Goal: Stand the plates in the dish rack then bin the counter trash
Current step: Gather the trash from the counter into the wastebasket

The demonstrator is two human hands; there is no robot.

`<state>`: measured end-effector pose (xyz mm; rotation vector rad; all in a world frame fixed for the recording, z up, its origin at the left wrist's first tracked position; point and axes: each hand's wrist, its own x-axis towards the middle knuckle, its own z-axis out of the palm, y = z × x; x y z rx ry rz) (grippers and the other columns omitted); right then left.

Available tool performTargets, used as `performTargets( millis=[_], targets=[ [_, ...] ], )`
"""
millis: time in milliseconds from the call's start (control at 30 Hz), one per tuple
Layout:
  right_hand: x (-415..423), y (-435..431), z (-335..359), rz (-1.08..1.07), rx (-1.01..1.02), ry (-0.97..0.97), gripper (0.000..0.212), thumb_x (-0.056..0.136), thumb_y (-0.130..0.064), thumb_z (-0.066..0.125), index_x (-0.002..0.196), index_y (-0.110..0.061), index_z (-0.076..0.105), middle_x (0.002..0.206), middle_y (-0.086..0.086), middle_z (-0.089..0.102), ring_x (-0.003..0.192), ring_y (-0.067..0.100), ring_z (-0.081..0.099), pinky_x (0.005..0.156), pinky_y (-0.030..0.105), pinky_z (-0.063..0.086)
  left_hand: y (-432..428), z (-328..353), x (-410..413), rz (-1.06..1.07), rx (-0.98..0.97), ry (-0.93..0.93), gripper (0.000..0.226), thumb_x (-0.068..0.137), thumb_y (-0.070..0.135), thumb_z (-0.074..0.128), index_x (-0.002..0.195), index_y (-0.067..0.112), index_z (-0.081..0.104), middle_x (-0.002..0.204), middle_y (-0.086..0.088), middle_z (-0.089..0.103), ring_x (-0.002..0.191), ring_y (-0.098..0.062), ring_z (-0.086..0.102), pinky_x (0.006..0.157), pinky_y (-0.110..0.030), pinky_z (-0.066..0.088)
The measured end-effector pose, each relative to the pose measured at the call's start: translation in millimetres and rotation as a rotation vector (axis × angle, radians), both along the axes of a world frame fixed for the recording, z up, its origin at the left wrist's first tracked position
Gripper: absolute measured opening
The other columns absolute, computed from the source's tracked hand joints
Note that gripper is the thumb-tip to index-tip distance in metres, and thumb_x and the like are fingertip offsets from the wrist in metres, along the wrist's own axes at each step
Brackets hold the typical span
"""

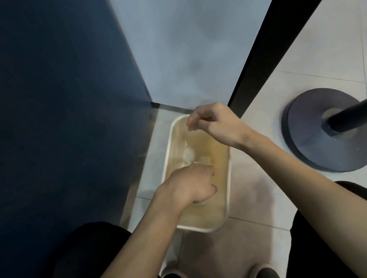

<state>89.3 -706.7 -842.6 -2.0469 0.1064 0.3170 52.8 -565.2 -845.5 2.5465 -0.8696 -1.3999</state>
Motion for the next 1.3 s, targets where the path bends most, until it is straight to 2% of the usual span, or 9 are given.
performTargets(
  millis=[200,300,433,500,667,733,900,1133,1300],
  targets=[
    [-43.4,-0.2,41.3,-0.074,-0.035,0.027,0.025,0.095,-0.011,0.05,0.075,-0.009,0.065,0.069,0.003,0.069,0.07,0.019,0.065,0.075,0.04,0.054,32.6,31.7,6.5,0.51,-0.26,-0.223,0.015,0.095,0.021,0.054,0.095,0.028,0.067,0.093,0.007,0.069,0.084,-0.018,0.065,0.077,-0.039,0.056],
    [-80.2,1.0,88.5,-0.031,-0.068,0.127,0.023,0.093,-0.007,0.052,0.076,-0.012,0.067,0.07,-0.003,0.069,0.069,0.01,0.065,0.074,0.033,0.054,46.4,71.9,-20.1,0.672,-0.323,-0.233,0.016,0.093,0.018,0.058,0.083,0.029,0.064,0.082,0.009,0.068,0.071,-0.013,0.064,0.069,-0.036,0.056],
    [-125.4,7.6,178.4,0.079,-0.074,0.184,0.016,0.086,-0.003,0.059,0.081,-0.012,0.071,0.079,-0.005,0.072,0.071,0.0,0.061,0.068,0.013,0.044,64.7,160.9,-66.6,0.715,-0.375,-0.238,0.015,0.093,0.013,0.059,0.086,0.025,0.065,0.085,0.017,0.064,0.067,-0.003,0.06,0.066,-0.033,0.053],
    [-144.3,12.2,228.3,0.124,-0.084,0.19,0.015,0.085,-0.006,0.059,0.082,-0.015,0.071,0.082,-0.007,0.071,0.074,0.0,0.061,0.069,0.01,0.042,72.4,209.5,-87.4,0.76,-0.379,-0.223,0.018,0.092,0.01,0.059,0.089,0.026,0.067,0.086,0.022,0.06,0.068,0.0,0.058,0.07,-0.033,0.053],
    [-185.2,22.8,347.4,0.256,-0.161,0.16,0.022,0.08,-0.02,0.058,0.099,-0.018,0.07,0.103,-0.004,0.067,0.098,0.014,0.059,0.088,0.025,0.045,76.6,336.4,-129.2,0.72,-0.401,-0.219,0.023,0.094,0.01,0.052,0.108,0.023,0.065,0.102,0.014,0.06,0.087,-0.008,0.06,0.081,-0.027,0.051],
    [-196.9,25.1,390.7,0.298,-0.181,0.136,0.031,0.079,-0.024,0.056,0.108,-0.02,0.067,0.113,-0.004,0.062,0.109,0.016,0.055,0.092,0.023,0.042,76.9,385.0,-142.2,0.703,-0.426,-0.225,0.03,0.092,0.005,0.053,0.118,0.018,0.062,0.108,0.013,0.055,0.096,-0.007,0.056,0.089,-0.018,0.043],
    [-221.2,33.7,485.7,0.39,-0.224,0.024,0.046,0.086,-0.027,0.056,0.132,-0.025,0.053,0.136,-0.003,0.047,0.125,0.012,0.044,0.102,0.016,0.031,91.4,485.9,-179.8,0.806,-0.468,-0.347,0.036,0.092,0.009,0.055,0.124,0.025,0.056,0.12,0.015,0.054,0.105,-0.002,0.052,0.093,-0.023,0.046],
    [-244.9,66.1,583.9,0.588,-0.199,-0.149,0.049,0.096,-0.024,0.054,0.143,-0.023,0.042,0.142,-0.009,0.041,0.125,0.01,0.046,0.102,0.013,0.031,124.8,584.7,-247.0,1.026,-0.481,-0.527,0.037,0.094,0.011,0.054,0.127,0.027,0.055,0.121,0.017,0.054,0.105,0.003,0.053,0.081,-0.007,0.038],
    [-258.6,117.7,629.9,0.781,-0.14,-0.248,0.038,0.1,-0.029,0.045,0.138,-0.031,0.043,0.134,-0.02,0.041,0.116,-0.003,0.046,0.1,0.023,0.041,164.9,629.7,-302.6,1.241,-0.546,-0.633,0.035,0.092,0.007,0.052,0.12,0.024,0.061,0.109,0.016,0.061,0.098,0.0,0.056,0.076,-0.013,0.044]
  ],
)
